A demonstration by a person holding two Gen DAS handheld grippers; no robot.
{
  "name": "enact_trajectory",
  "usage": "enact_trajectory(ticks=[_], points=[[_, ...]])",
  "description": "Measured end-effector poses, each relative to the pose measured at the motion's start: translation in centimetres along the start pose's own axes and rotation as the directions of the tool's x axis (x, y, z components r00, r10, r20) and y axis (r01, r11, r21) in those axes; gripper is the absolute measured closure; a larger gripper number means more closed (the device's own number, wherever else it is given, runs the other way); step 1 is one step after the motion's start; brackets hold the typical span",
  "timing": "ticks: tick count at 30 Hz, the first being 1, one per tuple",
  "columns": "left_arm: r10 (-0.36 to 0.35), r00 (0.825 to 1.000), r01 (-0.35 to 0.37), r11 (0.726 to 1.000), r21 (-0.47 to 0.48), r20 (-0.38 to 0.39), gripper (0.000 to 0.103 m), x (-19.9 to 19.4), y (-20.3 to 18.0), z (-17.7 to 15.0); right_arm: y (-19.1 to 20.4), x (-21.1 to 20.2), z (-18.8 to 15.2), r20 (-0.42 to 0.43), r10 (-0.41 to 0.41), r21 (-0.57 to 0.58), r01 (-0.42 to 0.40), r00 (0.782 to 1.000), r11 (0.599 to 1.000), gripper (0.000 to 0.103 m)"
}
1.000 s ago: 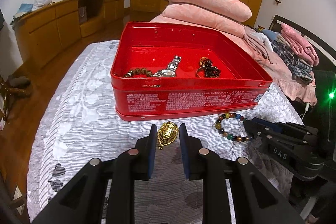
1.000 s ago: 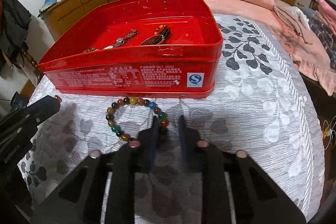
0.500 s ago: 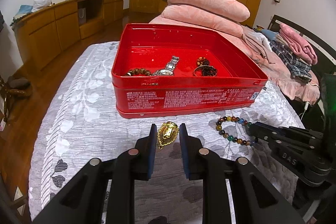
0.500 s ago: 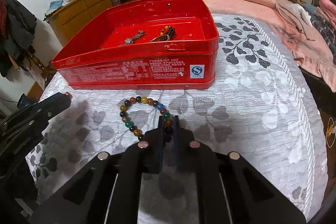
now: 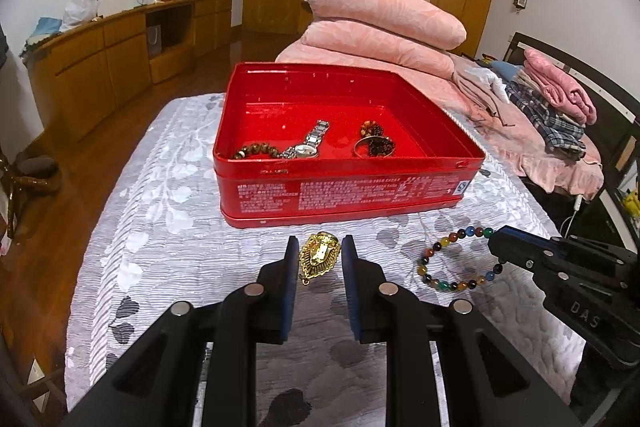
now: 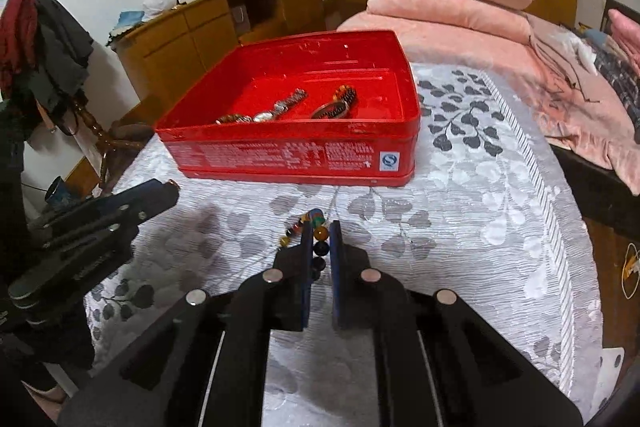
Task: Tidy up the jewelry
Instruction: 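Grasp the multicolour bead bracelet with the right tool while the left holds the pendant, then carry the pendant and bead bracelet into the red tin and release both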
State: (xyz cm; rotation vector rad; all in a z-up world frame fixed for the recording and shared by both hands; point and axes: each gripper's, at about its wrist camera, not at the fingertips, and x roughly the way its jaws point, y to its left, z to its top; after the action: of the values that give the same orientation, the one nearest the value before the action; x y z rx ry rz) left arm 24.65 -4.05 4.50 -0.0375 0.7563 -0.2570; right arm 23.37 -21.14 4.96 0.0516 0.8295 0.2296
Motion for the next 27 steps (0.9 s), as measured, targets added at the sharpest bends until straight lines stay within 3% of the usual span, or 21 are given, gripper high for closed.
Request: enact_trajectory(ticks=[11,27], points=[[-0.013,0.999,0.013,1.0,0.001,0.038,0.082,-1.9,-0.7,1.0,0.7,-2.4,1.1,0.054,0.011,-0.027,-0.009,0.998,1.0,0.096],[-0.002,0.993,0.004,1.0,-0.015,0.117,0.082,-2.4,-0.5,5.7,1.8,-3.3,6.4,0.134,0.048,-0.046,-0.042,0.99,0.998,0.096]])
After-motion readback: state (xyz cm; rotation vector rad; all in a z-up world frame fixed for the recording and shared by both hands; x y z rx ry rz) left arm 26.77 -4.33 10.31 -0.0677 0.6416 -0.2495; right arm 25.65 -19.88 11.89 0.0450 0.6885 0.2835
